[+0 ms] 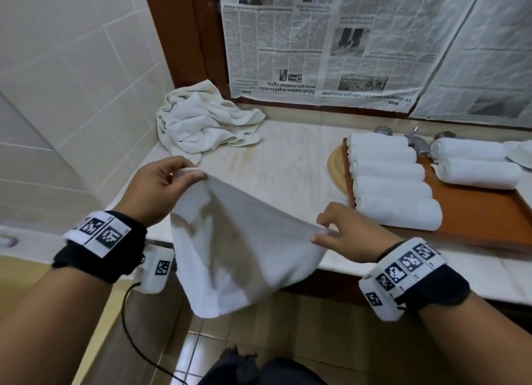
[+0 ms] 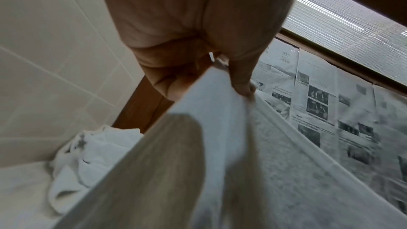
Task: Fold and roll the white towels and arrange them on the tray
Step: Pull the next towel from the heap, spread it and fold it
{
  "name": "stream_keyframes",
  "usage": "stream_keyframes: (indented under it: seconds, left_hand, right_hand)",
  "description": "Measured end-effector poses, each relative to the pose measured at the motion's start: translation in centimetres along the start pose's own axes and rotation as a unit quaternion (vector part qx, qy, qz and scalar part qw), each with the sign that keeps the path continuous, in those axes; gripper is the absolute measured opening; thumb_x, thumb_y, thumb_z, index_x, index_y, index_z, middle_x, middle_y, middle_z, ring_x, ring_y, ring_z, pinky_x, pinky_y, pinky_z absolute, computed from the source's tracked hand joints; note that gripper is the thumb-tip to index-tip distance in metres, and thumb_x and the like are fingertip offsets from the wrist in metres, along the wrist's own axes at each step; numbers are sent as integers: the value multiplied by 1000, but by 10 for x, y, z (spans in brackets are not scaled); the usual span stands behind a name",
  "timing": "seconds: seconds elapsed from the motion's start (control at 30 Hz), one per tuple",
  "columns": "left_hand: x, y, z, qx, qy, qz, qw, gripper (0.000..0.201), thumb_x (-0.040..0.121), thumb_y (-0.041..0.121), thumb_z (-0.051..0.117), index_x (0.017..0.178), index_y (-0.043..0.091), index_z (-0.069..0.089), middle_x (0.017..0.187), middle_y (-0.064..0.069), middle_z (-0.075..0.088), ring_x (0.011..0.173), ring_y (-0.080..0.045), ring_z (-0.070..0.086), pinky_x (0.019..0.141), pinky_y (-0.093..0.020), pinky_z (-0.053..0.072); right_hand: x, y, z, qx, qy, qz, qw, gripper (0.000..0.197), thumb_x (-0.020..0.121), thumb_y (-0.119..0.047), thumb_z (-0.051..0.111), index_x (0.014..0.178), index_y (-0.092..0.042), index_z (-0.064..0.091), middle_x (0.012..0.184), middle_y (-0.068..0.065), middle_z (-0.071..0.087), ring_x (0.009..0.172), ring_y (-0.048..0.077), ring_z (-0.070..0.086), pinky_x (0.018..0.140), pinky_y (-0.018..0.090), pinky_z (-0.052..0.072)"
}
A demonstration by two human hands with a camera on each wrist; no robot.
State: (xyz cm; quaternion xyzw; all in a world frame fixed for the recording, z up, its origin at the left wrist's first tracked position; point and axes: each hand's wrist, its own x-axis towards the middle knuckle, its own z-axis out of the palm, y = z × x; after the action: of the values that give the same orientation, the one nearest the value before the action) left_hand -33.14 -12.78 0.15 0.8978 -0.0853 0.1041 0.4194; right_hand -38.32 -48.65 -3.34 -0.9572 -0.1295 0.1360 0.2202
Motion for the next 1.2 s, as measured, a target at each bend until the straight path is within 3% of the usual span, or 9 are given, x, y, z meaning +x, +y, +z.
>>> stream_keyframes:
  seconds: [0.23,0.47,0.57,0.63,0.73,0.8,0.87,1.0,1.2]
  left_hand:
    - [5,-3,-45,-6,-56,-102,993,21,94,26,64,80,11,69,46,3,56,36,-13,49,38,-15,38]
    - [57,-22,-31,-160,-125,-230,952,16,95,18,61,91,2,64,76,-17,69,57,-22,70,48,-23,56]
    - [111,-22,-4,-208,-106,-235,944,12,95,18,62,86,9,61,79,-17,66,61,-19,72,53,-24,58]
    - [163,-20,19,-248,-44,-196,948,14,96,17,63,84,14,57,79,-13,63,61,-17,72,55,-26,58]
    - [232,-25,64,-201,7,-112,973,37,86,34,73,116,23,55,112,-8,59,96,-20,67,82,-41,56]
    - [250,-36,104,-42,-54,-88,994,89,81,52,73,150,19,27,151,-10,32,138,-27,37,114,-43,33]
    - [243,-58,150,77,-171,-67,980,110,79,69,64,157,15,8,163,-14,2,151,-29,6,121,-38,14]
    - [184,-118,207,294,-459,-93,833,97,91,58,57,157,20,-3,163,-8,-17,151,-34,-4,119,-51,15]
    - [208,-139,210,328,-471,-47,818,94,90,59,57,156,30,-3,163,-4,-18,151,-33,-6,117,-57,22]
  right_hand:
    - [5,-4,-20,134,21,-20,991,15,94,-38,63,89,-35,49,77,-11,63,54,10,55,52,21,46]
    - [38,0,-66,150,-49,67,985,4,96,-28,64,94,-24,65,65,1,67,50,24,63,54,35,54]
    - [82,7,-95,132,42,138,981,4,98,-21,61,98,-18,63,56,8,64,46,21,65,50,32,55]
    - [126,9,-111,160,194,180,951,9,99,-18,57,108,-18,58,69,10,66,53,14,70,52,19,52]
    - [190,6,-110,155,331,186,912,56,96,-20,60,146,-24,37,139,21,47,115,25,59,99,26,43]
    - [222,0,-83,116,254,186,942,91,93,-32,67,158,-29,2,163,15,1,143,32,29,115,37,25]
    - [247,8,-35,65,126,199,970,97,91,-41,67,158,-32,-4,164,9,-14,150,33,13,118,44,21]
    - [256,47,60,-80,-190,265,942,104,88,-60,61,157,-30,-11,161,10,-29,152,35,-9,121,54,15]
    - [275,62,56,-48,-176,294,938,102,90,-60,56,156,-32,-17,159,6,-34,150,33,-18,121,55,12]
